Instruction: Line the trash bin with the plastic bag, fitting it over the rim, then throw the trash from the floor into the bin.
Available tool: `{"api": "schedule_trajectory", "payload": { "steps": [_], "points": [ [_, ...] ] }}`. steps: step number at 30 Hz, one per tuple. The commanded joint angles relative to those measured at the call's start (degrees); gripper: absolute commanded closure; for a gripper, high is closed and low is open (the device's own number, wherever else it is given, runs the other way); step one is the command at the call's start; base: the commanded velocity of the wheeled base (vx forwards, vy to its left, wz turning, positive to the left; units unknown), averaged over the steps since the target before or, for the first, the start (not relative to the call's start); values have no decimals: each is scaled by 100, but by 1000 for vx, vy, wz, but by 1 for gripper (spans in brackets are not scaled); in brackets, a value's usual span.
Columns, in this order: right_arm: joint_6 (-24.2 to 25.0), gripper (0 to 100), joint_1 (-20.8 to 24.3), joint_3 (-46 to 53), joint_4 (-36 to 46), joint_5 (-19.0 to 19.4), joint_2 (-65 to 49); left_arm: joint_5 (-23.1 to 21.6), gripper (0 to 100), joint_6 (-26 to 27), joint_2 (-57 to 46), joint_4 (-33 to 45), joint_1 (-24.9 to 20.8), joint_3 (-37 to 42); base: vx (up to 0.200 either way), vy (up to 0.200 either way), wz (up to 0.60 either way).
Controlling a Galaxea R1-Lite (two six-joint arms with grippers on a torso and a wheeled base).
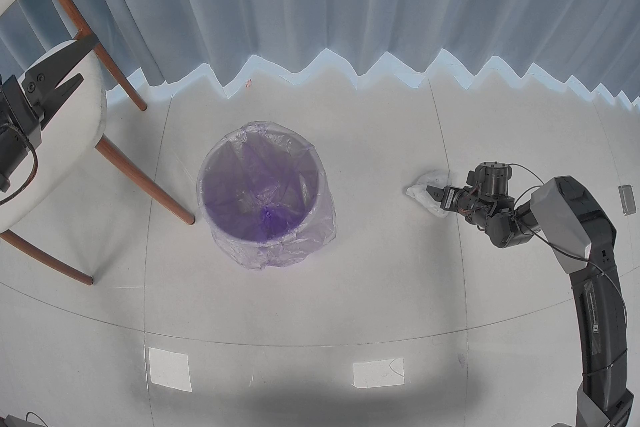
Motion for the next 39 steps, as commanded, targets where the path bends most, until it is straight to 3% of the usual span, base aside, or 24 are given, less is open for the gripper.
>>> {"api": "schedule_trajectory", "payload": {
  "steps": [1, 7, 8, 13, 21, 39],
  "points": [
    [-5, 0, 27, -190, -273, 0, 480, -45, 0, 0, 64, 0, -7, 15, 0, 0, 0],
    [4, 0, 27, -287, -379, 0, 577, -54, 0, 0, 82, -9, -7, 23, 0, 0, 0],
    [13, 100, 27, -322, -423, 0, 603, -54, 0, 0, 73, -9, -7, 23, 0, 0, 0],
    [13, 100, 36, -331, -906, 0, 683, -54, 0, 0, 73, -9, -7, 23, 0, 0, 0],
    [48, 100, 36, -243, -994, 0, 559, -72, 0, 0, 38, -9, -7, 15, 0, 0, 0],
    [162, 100, 88, 2859, -2198, 298, -1524, -72, 0, 9, -15, -9, -60, 23, 0, 0, 0]
  ]
}}
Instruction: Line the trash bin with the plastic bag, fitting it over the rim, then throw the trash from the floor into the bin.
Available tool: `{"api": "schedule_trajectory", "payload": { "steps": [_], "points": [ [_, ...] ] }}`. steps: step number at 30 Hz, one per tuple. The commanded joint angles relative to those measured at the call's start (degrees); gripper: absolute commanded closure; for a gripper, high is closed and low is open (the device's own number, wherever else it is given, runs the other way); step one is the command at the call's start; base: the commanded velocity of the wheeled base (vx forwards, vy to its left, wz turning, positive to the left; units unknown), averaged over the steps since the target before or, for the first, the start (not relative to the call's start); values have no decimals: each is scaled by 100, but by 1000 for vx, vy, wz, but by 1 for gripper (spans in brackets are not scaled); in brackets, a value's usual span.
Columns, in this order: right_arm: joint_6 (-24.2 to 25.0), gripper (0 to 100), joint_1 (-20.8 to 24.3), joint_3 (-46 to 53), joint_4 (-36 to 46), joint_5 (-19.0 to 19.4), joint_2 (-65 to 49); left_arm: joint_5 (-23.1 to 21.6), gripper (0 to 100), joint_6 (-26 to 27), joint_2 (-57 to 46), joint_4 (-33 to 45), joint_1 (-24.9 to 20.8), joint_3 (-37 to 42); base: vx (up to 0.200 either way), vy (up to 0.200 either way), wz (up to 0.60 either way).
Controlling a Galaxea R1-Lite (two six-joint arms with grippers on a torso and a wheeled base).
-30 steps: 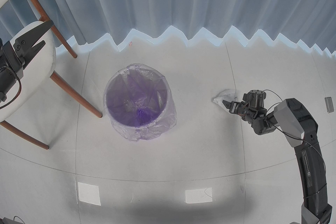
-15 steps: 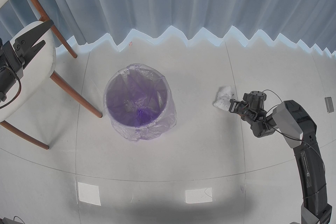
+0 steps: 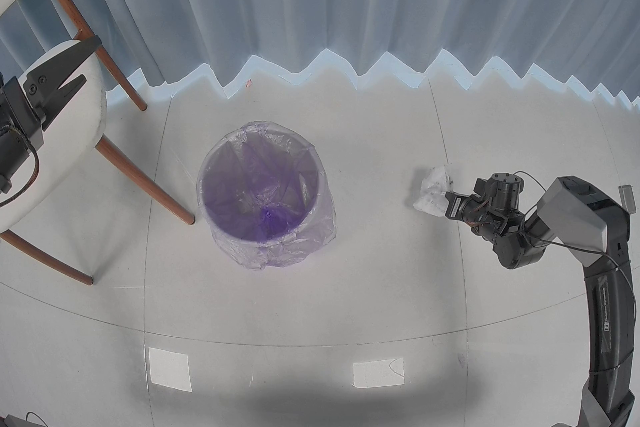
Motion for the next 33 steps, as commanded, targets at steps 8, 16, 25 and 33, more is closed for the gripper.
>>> {"api": "schedule_trajectory", "payload": {
  "steps": [8, 16, 25, 33],
  "points": [
    [383, 100, 197, 1954, -765, 296, -1753, -1, 0, 4, -100, -3, -51, 21, 0, 0, 0],
    [542, 100, 487, 2807, -765, 358, -2632, -168, 0, 4, -197, 6, -59, 83, 0, 0, 0],
    [621, 100, 838, 3440, -765, 358, -3344, -212, 0, 4, -232, -3, -68, 91, 0, 0, 0],
    [629, 100, 1216, 3993, -765, 358, -3828, -221, 0, 4, -232, -3, -68, 91, 0, 0, 0]
  ]
}}
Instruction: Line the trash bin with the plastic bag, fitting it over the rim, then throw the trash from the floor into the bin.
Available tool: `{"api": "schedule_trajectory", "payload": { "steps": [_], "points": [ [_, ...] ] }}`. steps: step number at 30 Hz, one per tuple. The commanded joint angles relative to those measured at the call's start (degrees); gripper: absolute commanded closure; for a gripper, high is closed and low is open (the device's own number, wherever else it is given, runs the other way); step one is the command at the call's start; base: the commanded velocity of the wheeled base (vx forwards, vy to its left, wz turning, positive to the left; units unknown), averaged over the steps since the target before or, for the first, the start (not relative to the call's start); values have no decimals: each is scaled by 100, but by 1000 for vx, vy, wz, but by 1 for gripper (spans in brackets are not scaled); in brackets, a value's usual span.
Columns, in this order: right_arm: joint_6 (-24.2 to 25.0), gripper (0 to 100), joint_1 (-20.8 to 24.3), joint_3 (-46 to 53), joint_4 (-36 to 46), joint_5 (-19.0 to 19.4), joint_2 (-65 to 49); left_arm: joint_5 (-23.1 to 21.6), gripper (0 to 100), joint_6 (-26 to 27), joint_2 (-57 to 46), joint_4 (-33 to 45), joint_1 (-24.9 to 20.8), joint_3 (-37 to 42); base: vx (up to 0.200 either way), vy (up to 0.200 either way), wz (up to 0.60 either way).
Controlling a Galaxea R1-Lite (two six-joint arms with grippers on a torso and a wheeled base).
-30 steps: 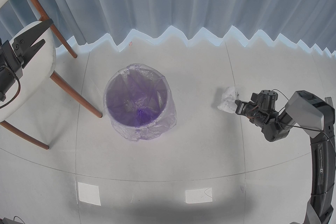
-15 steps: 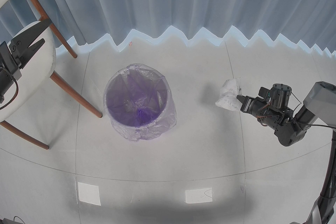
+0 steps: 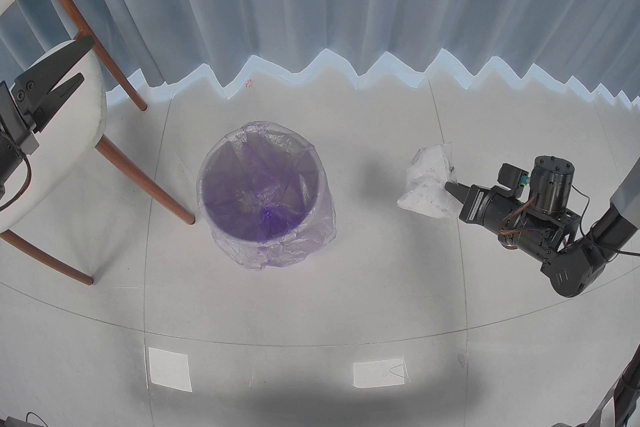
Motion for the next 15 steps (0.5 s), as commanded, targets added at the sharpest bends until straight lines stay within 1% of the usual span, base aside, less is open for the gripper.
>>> {"api": "schedule_trajectory", "payload": {
  "steps": [1, 2, 3, 7, 15],
  "points": [
    [2, 100, 266, 339, -13, 3, -477, -1, 0, -2, -16, -5, 4, 2, 0, 0, 0],
    [2, 100, 266, 339, -13, 3, -477, -1, 0, -2, -16, -5, 4, 2, 0, 0, 0],
    [2, 100, 407, 471, -13, 3, -600, -10, 0, -2, -69, -5, -5, 2, 0, 0, 0],
    [2, 100, 688, 673, -13, 3, -820, -45, 0, -2, -122, 4, -31, 2, 0, 0, 0],
    [2, 100, 1154, 726, -13, -6, -960, -80, 0, -11, -130, 4, -40, 28, 0, 0, 0]
  ]
}}
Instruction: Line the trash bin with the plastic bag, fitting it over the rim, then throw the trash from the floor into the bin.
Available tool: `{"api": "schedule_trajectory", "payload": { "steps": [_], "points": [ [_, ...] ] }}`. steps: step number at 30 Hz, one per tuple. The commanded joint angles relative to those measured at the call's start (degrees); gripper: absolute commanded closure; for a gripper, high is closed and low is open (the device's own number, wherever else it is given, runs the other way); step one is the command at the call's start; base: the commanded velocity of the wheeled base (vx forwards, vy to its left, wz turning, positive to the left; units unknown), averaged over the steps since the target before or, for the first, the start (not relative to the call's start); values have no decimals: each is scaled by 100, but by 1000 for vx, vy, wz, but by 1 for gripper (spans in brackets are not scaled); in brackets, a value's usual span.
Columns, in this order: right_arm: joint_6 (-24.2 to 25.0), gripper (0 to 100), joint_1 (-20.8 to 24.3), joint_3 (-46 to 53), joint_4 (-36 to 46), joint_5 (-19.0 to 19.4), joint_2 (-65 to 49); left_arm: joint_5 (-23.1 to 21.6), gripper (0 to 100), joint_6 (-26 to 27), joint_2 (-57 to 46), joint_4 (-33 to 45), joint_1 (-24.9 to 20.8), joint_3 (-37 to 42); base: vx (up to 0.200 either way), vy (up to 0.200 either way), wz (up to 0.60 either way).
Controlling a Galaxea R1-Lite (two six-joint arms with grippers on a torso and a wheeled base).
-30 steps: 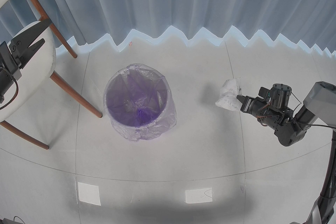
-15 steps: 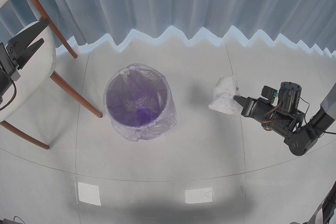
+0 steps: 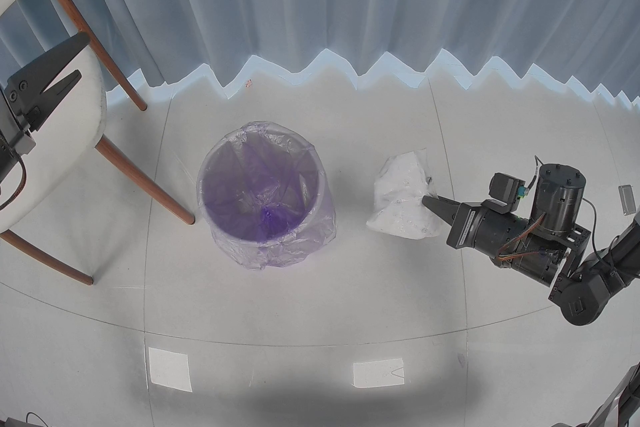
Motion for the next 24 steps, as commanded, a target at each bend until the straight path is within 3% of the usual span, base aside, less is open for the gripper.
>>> {"api": "schedule_trajectory", "payload": {
  "steps": [1, 18, 24],
  "points": [
    [-1, 100, 286, 44, -6, -7, -145, -3, 0, -5, -17, 0, -7, 14, 0, 0, 0],
    [-36, 100, 1208, 0, -428, -7, -31, -3, 0, -5, -8, 0, -112, 50, 0, 0, 0],
    [-71, 100, 1507, -229, -964, -33, 303, -12, 0, 4, -17, 0, -165, 67, 0, 0, 0]
  ]
}}
